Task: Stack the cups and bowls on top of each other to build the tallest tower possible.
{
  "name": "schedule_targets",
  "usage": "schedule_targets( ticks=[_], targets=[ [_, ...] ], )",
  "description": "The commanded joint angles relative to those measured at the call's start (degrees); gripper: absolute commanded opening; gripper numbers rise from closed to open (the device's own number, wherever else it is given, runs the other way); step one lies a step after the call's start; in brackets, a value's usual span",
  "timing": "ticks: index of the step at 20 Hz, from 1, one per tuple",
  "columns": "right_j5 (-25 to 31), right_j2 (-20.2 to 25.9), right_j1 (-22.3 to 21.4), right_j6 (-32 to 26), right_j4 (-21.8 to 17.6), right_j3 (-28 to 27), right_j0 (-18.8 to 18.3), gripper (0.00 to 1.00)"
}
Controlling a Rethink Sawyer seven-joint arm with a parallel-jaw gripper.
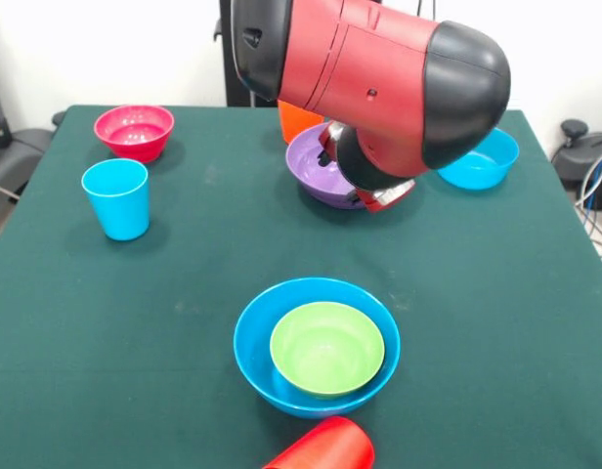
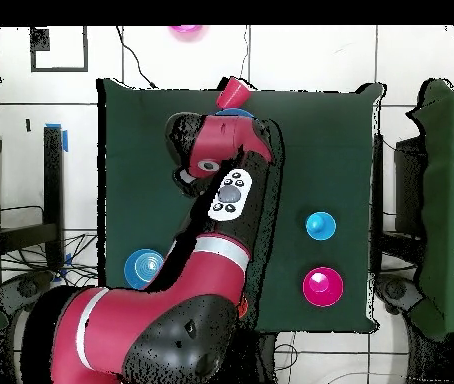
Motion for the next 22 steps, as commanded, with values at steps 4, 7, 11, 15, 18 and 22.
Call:
schedule_targets(
  ticks=[4,7,11,15,18,22],
  targets=[
    [-3.62,9.59,2.56,-1.56,0.11,5.73,-0.54,1.00],
    [-3.87,9.46,2.64,-0.35,0.20,5.75,-0.08,1.00],
    [-4.78,10.25,2.91,-1.29,-0.04,5.83,0.04,1.00],
    [-5.37,10.60,3.01,-1.80,-0.60,5.79,-0.33,1.00],
    [-6.30,11.01,3.23,-2.23,-1.01,6.06,-0.38,1.00],
    [-7.96,10.80,3.44,-0.56,-1.03,6.42,-0.07,1.00]
  ],
)
